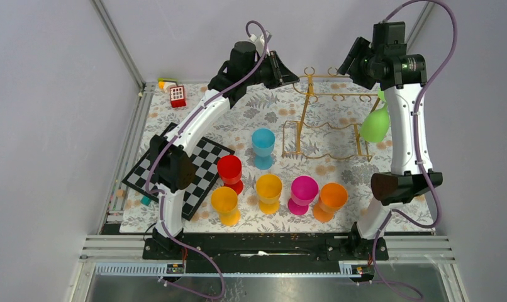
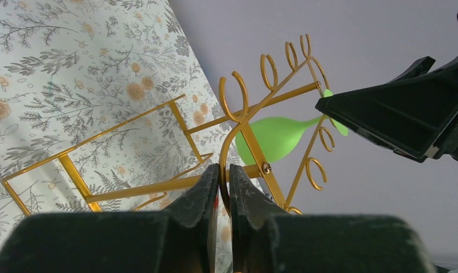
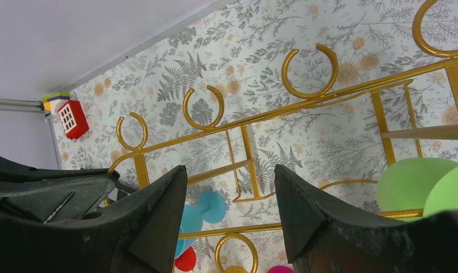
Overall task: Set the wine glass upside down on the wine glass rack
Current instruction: Adjust the wine rack at the center of the board.
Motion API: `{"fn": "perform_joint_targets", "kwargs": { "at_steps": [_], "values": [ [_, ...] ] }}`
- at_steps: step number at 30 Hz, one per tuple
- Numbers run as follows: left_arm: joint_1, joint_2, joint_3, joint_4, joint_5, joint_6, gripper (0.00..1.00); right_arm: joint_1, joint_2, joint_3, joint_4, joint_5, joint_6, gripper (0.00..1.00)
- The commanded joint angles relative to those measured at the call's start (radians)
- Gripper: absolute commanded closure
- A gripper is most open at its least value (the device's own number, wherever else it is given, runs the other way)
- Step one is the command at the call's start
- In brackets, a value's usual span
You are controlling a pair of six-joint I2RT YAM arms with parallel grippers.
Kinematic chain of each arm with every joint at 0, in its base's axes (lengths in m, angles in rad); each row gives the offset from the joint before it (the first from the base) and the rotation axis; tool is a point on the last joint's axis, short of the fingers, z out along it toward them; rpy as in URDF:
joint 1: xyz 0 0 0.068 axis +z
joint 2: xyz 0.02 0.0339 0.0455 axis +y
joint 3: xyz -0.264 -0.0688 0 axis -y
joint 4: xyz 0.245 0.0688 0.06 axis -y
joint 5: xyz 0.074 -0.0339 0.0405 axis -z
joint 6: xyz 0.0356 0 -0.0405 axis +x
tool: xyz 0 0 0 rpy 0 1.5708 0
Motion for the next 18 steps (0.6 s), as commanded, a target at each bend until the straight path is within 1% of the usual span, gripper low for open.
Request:
{"fn": "perform_joint_targets", "kwargs": {
  "at_steps": [1, 4, 10, 18],
  "values": [
    [-0.007, -0.028, -0.020, 0.012, 0.022, -0.037, 1.00, 0.008, -0.004, 0.072, -0.085, -0.017, -0.024, 0.35],
    [-0.007, -0.029, -0.029, 0.010, 0.006, -0.038, 1.00, 0.009, -0.035, 0.071, -0.103, -0.032, -0.018, 0.33],
    [-0.006, -0.033, -0.036, 0.003, -0.007, -0.034, 1.00, 0.009, -0.094, 0.059, -0.184, -0.139, 0.003, 0.30],
    [-0.007, -0.033, -0.040, 0.004, -0.016, -0.037, 1.00, 0.008, -0.172, -0.050, -0.237, -0.263, 0.038, 0.25]
  ]
}}
